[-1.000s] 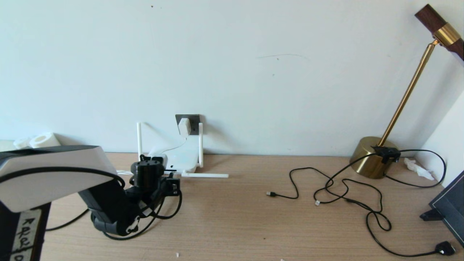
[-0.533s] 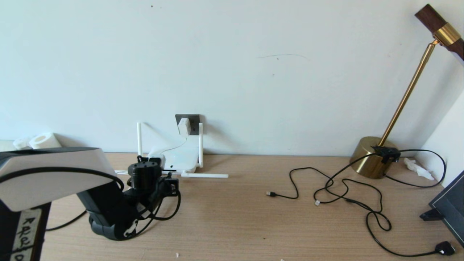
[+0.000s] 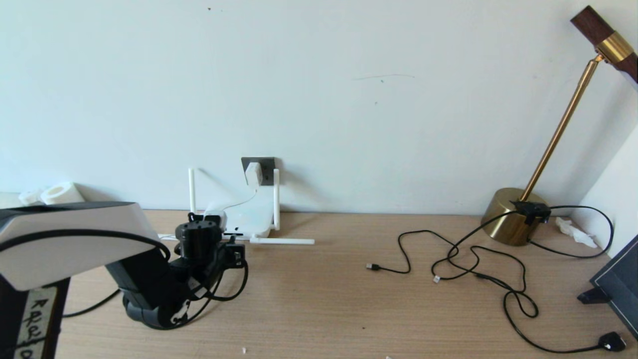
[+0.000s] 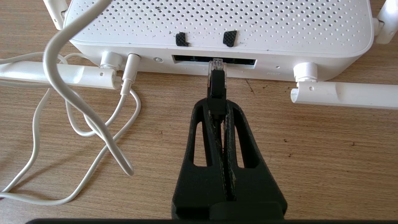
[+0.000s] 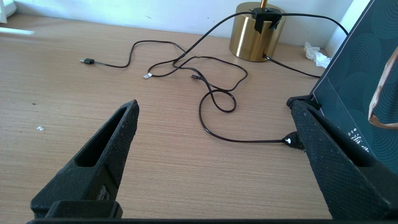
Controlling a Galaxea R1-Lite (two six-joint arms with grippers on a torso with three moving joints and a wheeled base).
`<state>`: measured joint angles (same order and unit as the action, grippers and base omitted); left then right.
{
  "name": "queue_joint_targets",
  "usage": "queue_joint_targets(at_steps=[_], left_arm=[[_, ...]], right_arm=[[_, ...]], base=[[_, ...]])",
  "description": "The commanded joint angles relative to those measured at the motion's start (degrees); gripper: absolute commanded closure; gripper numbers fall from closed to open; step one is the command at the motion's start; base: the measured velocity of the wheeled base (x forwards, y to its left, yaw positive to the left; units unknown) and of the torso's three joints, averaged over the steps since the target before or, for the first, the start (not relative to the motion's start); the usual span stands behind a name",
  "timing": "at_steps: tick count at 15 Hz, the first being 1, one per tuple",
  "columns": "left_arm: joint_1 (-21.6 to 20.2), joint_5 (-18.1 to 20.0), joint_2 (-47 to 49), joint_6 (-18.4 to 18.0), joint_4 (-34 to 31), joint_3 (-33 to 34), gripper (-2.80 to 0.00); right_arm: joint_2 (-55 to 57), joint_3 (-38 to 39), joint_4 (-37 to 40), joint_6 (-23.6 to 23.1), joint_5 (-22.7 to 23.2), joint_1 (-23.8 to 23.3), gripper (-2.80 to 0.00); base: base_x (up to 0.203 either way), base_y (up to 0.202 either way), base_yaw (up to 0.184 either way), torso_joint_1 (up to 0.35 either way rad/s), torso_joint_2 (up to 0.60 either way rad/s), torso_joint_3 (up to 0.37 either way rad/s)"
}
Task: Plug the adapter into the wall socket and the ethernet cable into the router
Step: Plug cable into router interface
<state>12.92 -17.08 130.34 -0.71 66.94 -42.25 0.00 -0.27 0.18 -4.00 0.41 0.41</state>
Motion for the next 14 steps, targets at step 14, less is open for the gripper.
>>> queue_joint_targets(at_steps=[14], left_arm=[[0.15,0.03,1.08,0.00,0.47,-1.25,0.00]], right_arm=[[0.09,0.00,-0.01,-0.04,0.02,0.02,-2.80]], base=[[0.000,0.000,0.000,0.000,0.00,0.000]])
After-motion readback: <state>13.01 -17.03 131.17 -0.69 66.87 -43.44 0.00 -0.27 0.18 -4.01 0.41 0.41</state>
